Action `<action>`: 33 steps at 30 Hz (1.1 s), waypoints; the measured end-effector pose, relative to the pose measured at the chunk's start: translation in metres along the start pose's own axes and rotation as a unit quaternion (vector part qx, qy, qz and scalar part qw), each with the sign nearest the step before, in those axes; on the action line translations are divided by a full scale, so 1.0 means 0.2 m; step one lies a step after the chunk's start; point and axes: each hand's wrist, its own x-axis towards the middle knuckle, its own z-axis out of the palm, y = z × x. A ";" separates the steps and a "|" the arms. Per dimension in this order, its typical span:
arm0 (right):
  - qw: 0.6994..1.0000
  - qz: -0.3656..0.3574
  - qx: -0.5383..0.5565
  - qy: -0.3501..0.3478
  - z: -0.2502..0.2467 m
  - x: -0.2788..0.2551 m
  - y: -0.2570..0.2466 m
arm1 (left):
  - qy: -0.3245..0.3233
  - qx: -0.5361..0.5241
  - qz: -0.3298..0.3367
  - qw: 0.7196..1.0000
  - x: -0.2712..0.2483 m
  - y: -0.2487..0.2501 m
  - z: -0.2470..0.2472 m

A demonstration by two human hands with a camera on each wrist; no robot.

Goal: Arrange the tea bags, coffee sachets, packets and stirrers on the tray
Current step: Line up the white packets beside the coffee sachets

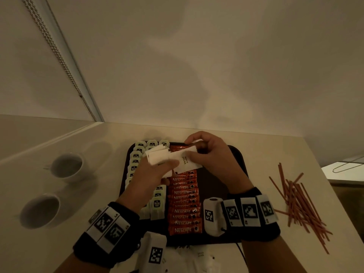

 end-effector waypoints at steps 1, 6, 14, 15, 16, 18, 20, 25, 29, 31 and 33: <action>1.000 -0.002 0.008 0.010 0.00 0.00 0.00 | -0.001 -0.003 -0.002 1.000 0.00 0.00 0.00; 0.997 0.033 0.073 0.020 0.07 -0.04 0.05 | 0.029 -0.086 -0.010 0.996 0.02 0.00 0.05; 0.950 0.156 0.236 0.130 -0.09 0.09 0.32 | 0.061 -0.130 -0.094 0.985 0.02 -0.01 -0.07; 0.955 0.172 0.185 0.153 -0.15 0.12 0.39 | 0.066 -0.150 -0.097 0.982 0.02 -0.01 -0.10; 0.960 0.183 0.112 0.178 -0.20 0.16 0.47 | 0.073 -0.159 -0.094 0.980 0.01 -0.01 -0.14; 0.956 0.191 -0.015 0.224 -0.30 0.21 0.61 | 0.080 -0.160 -0.084 0.980 0.00 -0.01 -0.19; 0.943 0.202 -0.085 0.251 -0.37 0.24 0.72 | 0.084 -0.156 -0.080 0.981 -0.01 -0.01 -0.22; 0.926 0.234 -0.168 0.245 -0.42 0.31 0.85 | 0.069 -0.158 -0.092 0.981 0.00 -0.03 -0.25; 0.920 0.226 -0.202 0.248 -0.42 0.36 0.88 | 0.068 -0.154 -0.098 0.981 0.01 -0.04 -0.26; 0.915 0.233 -0.208 0.255 -0.41 0.38 0.89 | 0.070 -0.153 -0.100 0.981 0.01 -0.04 -0.26; 0.914 0.235 -0.210 0.255 -0.40 0.38 0.89 | 0.071 -0.154 -0.101 0.980 0.01 -0.05 -0.26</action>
